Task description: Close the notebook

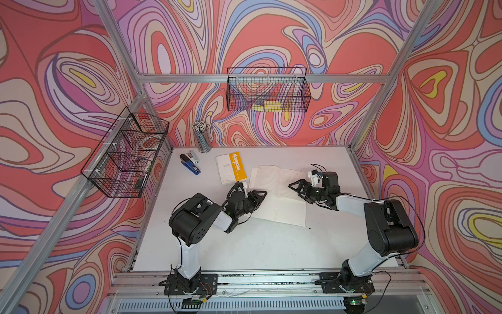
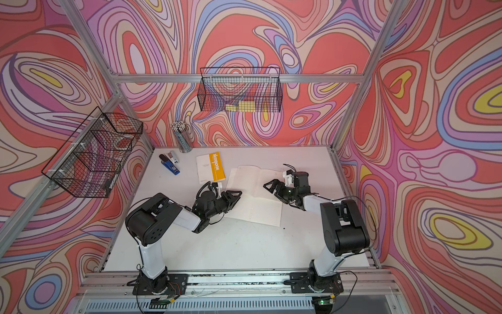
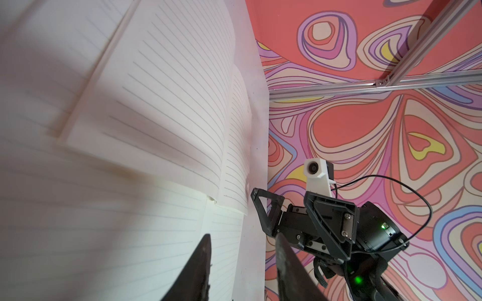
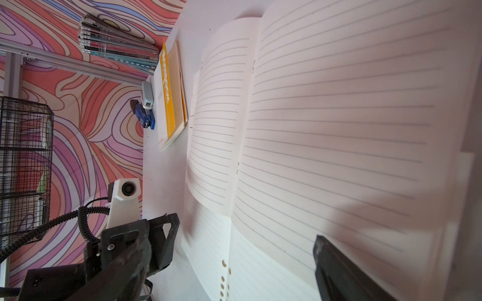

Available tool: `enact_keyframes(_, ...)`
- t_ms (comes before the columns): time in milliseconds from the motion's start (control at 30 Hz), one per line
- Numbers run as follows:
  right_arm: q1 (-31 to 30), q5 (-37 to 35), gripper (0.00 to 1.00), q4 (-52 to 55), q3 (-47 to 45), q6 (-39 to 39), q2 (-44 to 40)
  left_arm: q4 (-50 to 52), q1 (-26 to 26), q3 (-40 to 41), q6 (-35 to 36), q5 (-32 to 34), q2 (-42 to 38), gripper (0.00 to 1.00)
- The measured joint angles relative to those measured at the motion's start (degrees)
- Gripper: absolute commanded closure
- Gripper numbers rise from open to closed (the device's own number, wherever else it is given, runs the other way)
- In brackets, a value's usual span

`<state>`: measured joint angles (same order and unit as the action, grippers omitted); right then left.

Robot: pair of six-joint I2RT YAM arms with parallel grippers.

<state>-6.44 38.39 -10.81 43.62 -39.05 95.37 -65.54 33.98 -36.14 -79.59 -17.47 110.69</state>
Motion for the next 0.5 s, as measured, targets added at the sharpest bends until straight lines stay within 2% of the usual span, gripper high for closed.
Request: enact_keyframes(500,0.0,0.2,0.02,-3.6,-3.0,-1.1,1.3,0.7,1.6,-1.9,-3.8,4.7,3.7,0.59)
